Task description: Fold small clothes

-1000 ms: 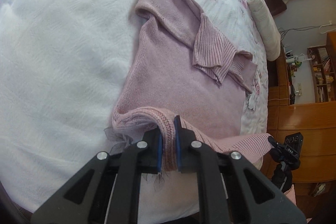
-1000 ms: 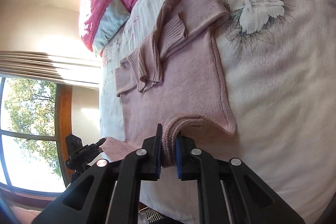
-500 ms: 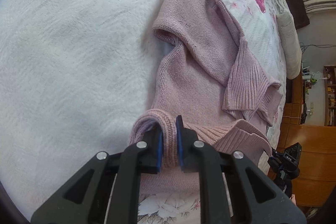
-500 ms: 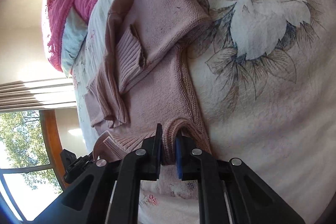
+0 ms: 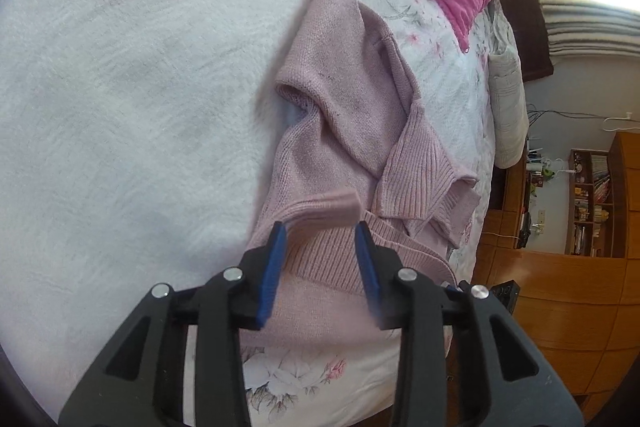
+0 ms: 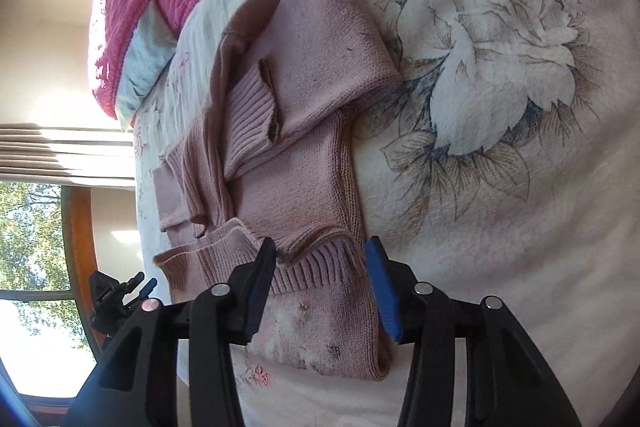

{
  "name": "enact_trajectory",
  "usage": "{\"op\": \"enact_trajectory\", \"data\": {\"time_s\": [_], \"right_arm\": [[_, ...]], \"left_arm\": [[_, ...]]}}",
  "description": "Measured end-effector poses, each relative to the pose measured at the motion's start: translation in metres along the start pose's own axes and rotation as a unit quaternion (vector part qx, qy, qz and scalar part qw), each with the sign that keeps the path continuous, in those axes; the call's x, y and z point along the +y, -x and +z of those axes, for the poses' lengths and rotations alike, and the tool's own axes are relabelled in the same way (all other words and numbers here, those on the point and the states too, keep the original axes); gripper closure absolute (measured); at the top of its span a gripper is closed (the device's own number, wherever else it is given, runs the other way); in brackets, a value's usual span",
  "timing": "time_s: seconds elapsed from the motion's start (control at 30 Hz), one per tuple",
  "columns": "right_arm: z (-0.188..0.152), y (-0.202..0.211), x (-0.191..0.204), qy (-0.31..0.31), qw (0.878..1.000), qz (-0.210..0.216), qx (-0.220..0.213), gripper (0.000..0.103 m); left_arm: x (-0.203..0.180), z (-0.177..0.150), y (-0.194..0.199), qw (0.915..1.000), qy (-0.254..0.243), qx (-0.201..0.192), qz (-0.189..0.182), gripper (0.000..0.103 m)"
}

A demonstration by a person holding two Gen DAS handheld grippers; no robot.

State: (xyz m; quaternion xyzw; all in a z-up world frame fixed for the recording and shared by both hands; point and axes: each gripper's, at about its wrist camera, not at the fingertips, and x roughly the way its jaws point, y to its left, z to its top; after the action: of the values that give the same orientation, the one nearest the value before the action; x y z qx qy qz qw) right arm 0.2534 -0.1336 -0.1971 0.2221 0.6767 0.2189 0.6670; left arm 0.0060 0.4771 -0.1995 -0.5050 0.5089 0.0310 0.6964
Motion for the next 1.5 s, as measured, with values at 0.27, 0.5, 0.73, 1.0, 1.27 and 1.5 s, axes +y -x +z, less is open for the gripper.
{"op": "enact_trajectory", "data": {"time_s": [0.27, 0.5, 0.73, 1.0, 1.27, 1.5], "right_arm": [[-0.004, 0.003, 0.043, 0.127, 0.988, -0.082, -0.009, 0.052], [-0.012, -0.018, 0.066, 0.213, 0.968, -0.133, 0.01, 0.044], [-0.007, -0.031, 0.073, 0.241, 0.959, -0.145, 0.012, 0.044], [0.012, -0.05, 0.072, 0.247, 0.956, -0.157, 0.015, 0.044], [0.014, -0.07, 0.072, 0.278, 0.941, -0.19, 0.022, 0.089], [-0.009, -0.029, 0.076, 0.286, 0.938, -0.192, -0.029, 0.092]], "left_arm": [[-0.055, -0.005, -0.017, 0.9618, -0.216, 0.004, 0.169, 0.052], [-0.07, 0.002, -0.079, 0.9195, -0.304, 0.035, 0.247, 0.049], [-0.075, 0.001, -0.108, 0.9008, -0.339, 0.073, 0.261, 0.09], [-0.071, 0.001, -0.094, 0.9157, -0.33, 0.066, 0.219, 0.093], [-0.063, -0.001, -0.114, 0.9179, -0.31, 0.076, 0.235, 0.086], [-0.073, -0.023, -0.083, 0.93, -0.319, 0.056, 0.174, 0.093]]}}
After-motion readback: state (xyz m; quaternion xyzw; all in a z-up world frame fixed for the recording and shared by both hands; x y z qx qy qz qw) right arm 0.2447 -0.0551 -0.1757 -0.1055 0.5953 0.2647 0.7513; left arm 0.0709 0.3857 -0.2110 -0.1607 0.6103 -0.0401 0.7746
